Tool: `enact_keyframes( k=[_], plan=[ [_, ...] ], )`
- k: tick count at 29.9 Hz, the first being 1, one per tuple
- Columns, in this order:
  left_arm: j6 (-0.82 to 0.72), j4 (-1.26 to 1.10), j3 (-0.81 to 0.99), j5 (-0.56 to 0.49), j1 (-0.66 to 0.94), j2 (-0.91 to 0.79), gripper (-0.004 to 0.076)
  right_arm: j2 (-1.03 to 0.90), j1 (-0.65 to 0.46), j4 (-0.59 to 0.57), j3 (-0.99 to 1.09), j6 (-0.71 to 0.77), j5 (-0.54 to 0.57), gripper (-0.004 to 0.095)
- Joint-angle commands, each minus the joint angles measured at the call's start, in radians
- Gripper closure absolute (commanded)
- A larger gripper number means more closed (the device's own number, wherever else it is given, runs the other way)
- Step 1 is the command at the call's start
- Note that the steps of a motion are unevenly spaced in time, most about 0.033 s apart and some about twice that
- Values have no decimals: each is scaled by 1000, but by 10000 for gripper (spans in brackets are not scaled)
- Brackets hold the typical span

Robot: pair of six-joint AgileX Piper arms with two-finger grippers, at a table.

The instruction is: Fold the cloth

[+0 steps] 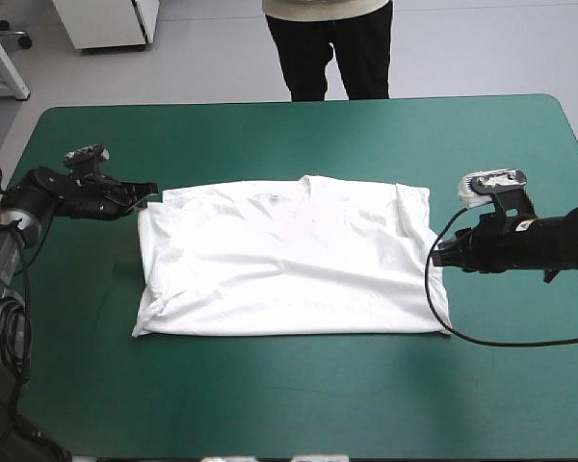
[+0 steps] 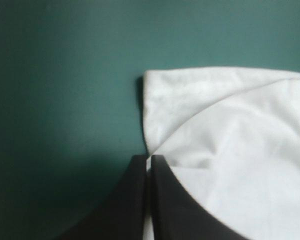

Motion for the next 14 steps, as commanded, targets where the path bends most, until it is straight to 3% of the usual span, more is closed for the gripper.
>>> enact_keyframes(
  k=[1,4,14],
  plan=[
    [1,-35,-79,30,-13,-84,733,-24,-7,28,-35,0,-23,655],
    [1,-28,-104,87,-43,-84,733,-24,-7,28,-35,0,-23,655],
    [-63,135,-102,102,-276,-36,733,-24,-7,28,-35,0,-13,655]
  ],
)
